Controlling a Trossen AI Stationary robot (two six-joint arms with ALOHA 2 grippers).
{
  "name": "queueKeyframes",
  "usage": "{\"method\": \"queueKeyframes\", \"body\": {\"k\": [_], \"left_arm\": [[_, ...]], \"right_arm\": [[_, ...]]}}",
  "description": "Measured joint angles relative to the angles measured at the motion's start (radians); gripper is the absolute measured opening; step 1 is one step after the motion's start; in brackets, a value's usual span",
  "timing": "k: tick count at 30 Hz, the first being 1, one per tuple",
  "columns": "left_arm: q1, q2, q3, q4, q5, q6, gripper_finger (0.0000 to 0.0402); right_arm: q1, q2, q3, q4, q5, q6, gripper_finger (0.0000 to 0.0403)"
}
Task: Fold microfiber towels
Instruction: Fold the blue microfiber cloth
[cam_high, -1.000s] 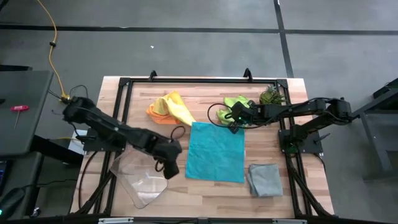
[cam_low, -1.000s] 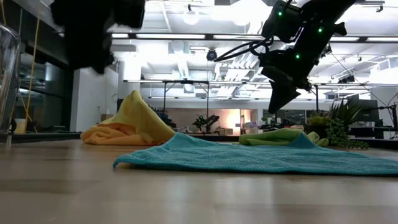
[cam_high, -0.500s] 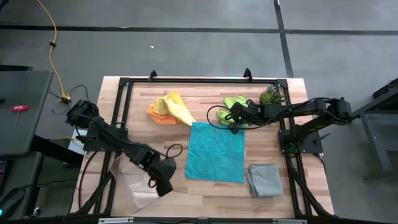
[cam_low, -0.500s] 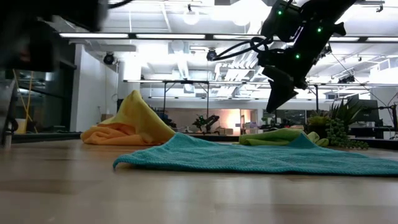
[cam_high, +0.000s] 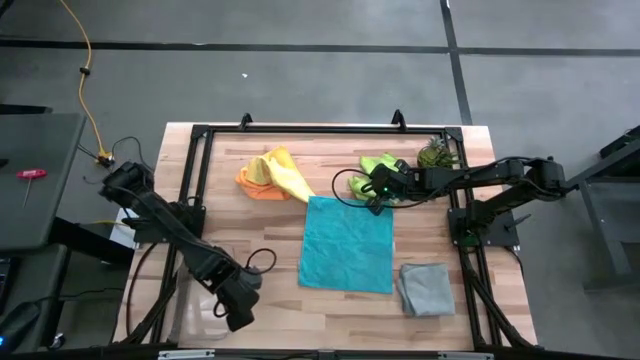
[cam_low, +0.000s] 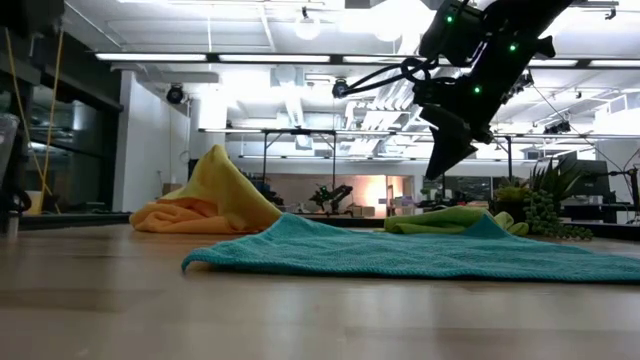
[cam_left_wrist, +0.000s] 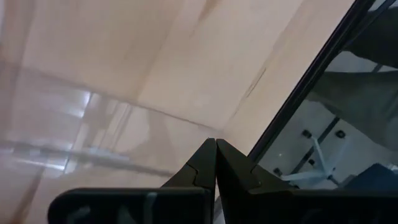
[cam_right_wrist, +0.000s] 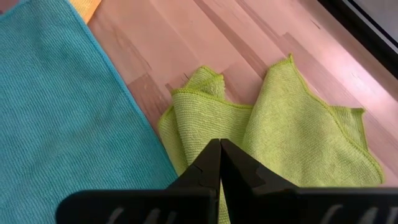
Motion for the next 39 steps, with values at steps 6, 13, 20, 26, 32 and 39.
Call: {"method": "queueKeyframes", "body": {"k": [6,13,20,26,32,39], "left_arm": [[-0.012,-0.048,0.000,-0.052,-0.013,-0.013,0.0000],[0.060,-0.149,-0.001,-0.040,-0.108,0.102,0.0000],[0.277,-0.285,-0.001,0.040,-0.349,0.467,0.0000],[0.535,-0.291,0.000,0.281,-0.389,0.821,0.0000],[0.715,-0.187,-0.002,0.497,-0.311,1.002,0.0000],[0.846,-0.006,-0.001,0.525,-0.267,0.931,0.0022]], "right_arm": [[0.000,0.000,0.000,0.000,0.000,0.000,0.0000],[0.000,0.000,0.000,0.000,0.000,0.000,0.0000],[0.000,0.000,0.000,0.005,-0.011,0.000,0.0000],[0.000,-0.032,0.000,-0.036,-0.073,0.021,0.0000],[0.003,-0.100,0.000,-0.217,-0.080,0.167,0.0000],[0.025,-0.163,-0.037,-0.291,-0.111,0.304,0.0000]]}}
